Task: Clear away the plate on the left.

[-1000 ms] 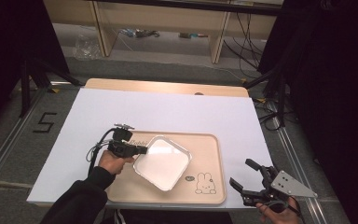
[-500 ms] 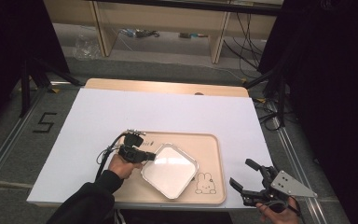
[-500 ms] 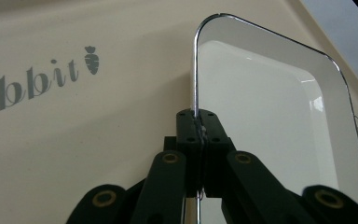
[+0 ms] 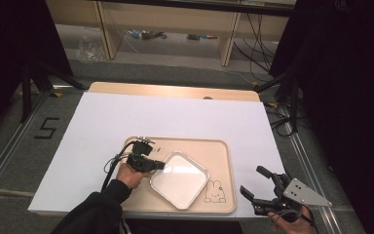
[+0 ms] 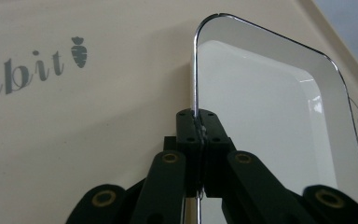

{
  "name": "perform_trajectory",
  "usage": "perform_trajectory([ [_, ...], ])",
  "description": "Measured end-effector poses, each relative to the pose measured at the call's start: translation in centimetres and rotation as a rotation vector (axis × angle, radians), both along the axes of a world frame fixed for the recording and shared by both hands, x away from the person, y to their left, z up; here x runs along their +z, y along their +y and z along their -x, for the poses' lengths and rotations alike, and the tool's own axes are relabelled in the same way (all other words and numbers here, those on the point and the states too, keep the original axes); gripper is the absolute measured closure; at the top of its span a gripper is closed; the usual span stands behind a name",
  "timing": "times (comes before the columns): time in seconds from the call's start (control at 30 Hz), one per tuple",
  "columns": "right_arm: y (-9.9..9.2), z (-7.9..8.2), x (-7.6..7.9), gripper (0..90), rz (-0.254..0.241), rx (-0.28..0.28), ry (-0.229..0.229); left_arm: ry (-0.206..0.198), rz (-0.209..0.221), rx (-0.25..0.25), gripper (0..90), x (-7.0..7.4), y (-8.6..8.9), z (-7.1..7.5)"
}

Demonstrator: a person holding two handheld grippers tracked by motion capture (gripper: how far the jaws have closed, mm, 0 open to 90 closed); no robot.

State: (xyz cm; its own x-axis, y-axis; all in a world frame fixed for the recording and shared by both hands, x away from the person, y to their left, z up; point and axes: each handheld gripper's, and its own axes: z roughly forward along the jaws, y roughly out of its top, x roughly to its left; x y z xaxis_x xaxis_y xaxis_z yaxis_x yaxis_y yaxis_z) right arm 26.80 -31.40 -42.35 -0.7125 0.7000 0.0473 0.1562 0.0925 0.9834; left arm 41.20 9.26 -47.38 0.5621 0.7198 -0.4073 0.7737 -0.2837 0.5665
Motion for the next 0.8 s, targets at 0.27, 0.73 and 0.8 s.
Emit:
perform_trajectory([
  [0.27, 0.0, 0.0, 0.0, 16.0, 0.001, -0.001, 0.0, 0.009, -0.031, -0.013, 85.2, -0.4, 0.0, 0.6],
  [0.73, -0.1, 0.0, 0.1, 16.3, 0.005, -0.003, -0.006, 0.015, -0.069, -0.096, 79.3, -0.6, 2.3, 4.0],
  [0.8, 0.0, -0.1, 0.0, 16.3, -0.003, 0.002, -0.012, 0.019, -0.076, -0.102, 79.2, -0.6, 2.4, 4.5],
])
